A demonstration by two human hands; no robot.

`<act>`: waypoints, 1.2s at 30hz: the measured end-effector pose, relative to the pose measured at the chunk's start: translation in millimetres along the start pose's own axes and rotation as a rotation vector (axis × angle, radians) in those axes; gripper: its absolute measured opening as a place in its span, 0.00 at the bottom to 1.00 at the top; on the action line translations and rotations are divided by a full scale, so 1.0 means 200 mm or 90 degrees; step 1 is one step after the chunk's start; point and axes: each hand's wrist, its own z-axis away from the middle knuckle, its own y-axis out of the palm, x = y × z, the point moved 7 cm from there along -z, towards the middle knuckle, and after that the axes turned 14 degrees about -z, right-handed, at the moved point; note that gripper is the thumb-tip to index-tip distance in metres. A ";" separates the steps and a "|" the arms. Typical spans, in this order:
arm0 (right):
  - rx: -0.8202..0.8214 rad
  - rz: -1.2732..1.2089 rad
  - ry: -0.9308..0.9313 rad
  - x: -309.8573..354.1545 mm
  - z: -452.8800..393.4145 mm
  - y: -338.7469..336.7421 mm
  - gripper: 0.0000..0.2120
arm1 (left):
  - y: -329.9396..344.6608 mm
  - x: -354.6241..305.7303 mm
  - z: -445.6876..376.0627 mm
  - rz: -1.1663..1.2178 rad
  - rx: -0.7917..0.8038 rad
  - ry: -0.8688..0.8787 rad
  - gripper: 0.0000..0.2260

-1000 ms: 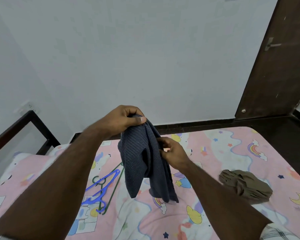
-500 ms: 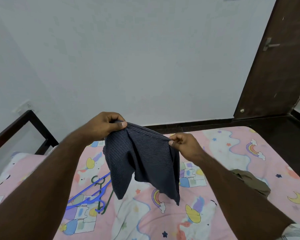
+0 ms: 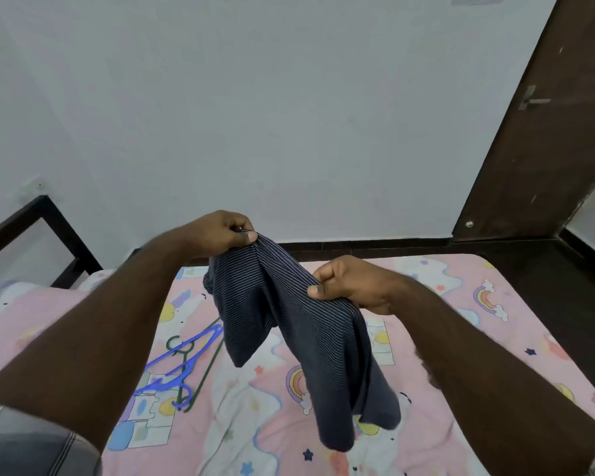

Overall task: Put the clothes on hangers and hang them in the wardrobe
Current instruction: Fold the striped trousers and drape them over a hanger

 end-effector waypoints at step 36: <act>-0.383 0.336 -0.036 -0.45 -0.03 -0.37 0.08 | 0.03 -0.04 0.03 0.037 -0.154 -0.004 0.08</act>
